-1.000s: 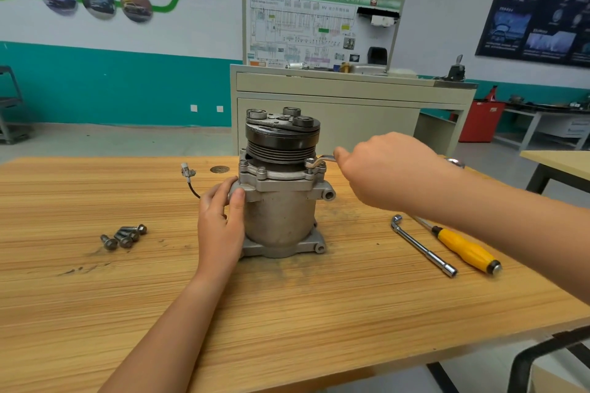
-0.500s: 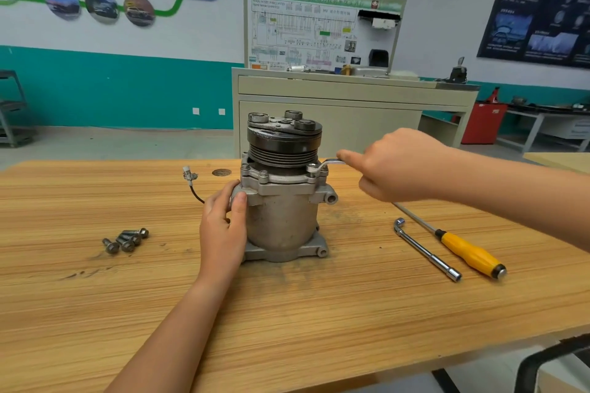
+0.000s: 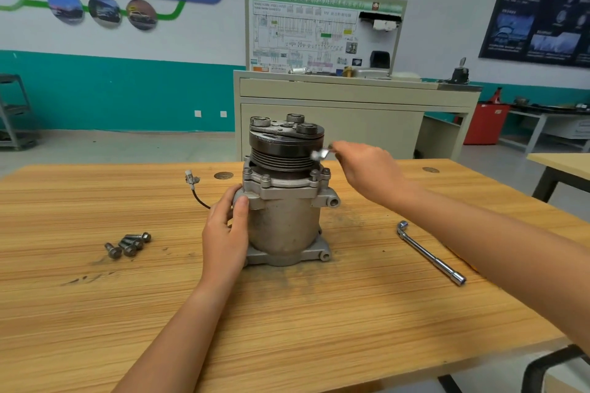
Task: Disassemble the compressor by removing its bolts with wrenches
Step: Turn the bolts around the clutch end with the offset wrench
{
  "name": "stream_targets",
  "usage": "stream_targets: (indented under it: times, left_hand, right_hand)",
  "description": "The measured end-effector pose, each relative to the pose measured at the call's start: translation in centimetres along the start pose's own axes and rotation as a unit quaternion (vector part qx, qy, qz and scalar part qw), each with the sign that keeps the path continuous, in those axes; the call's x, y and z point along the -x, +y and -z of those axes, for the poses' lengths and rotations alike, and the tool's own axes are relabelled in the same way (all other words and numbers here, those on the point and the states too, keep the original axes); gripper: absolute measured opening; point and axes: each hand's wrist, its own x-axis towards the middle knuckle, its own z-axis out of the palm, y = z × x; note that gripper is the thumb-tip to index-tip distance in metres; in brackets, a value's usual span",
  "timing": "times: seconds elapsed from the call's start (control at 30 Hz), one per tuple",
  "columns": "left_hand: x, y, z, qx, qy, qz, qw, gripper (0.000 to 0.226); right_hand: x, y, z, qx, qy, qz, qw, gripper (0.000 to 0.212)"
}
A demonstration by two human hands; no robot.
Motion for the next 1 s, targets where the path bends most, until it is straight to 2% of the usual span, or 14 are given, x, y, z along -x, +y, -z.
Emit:
stream_targets:
  times: [0.1, 0.17, 0.23, 0.3, 0.5, 0.67, 0.77, 0.93, 1.0]
  left_hand:
    - [0.0, -0.1, 0.0, 0.000, 0.006, -0.002, 1.000, 0.036]
    - [0.0, -0.1, -0.1, -0.002, 0.010, -0.002, 1.000, 0.037]
    - [0.1, -0.1, -0.1, -0.005, 0.010, -0.003, 1.000, 0.038]
    - [0.0, 0.0, 0.0, -0.007, 0.009, -0.005, 1.000, 0.039]
    - [0.1, 0.1, 0.1, -0.010, 0.005, -0.008, 1.000, 0.039]
    - [0.1, 0.1, 0.0, -0.009, 0.002, -0.008, 1.000, 0.038]
    - [0.1, 0.1, 0.0, -0.006, 0.006, -0.007, 1.000, 0.037]
    - [0.1, 0.1, 0.0, -0.001, 0.012, -0.008, 1.000, 0.032]
    - [0.0, 0.1, 0.0, 0.000, 0.011, -0.007, 1.000, 0.033]
  right_hand:
    - [2.6, -0.9, 1.9, -0.151, 0.035, -0.095, 0.983, 0.025]
    - [4.2, -1.2, 3.6, -0.160, 0.000, -0.094, 0.983, 0.023]
    - [5.5, -1.6, 5.3, -0.079, -0.081, -0.076, 0.991, 0.023]
    - [6.2, -2.2, 6.4, -0.003, -0.128, -0.068, 0.989, 0.029]
    - [4.8, -4.4, 7.0, 0.133, -0.166, -0.065, 0.975, 0.043]
    - [3.0, -6.6, 8.4, 0.231, -0.219, -0.004, 0.948, 0.036]
    - [2.3, -8.5, 9.1, 0.269, -0.256, 0.020, 0.928, 0.039]
    - [2.0, -8.9, 10.0, 0.276, -0.307, 0.018, 0.911, 0.016]
    - [2.1, -8.6, 10.0, 0.278, -0.297, 0.018, 0.913, 0.025]
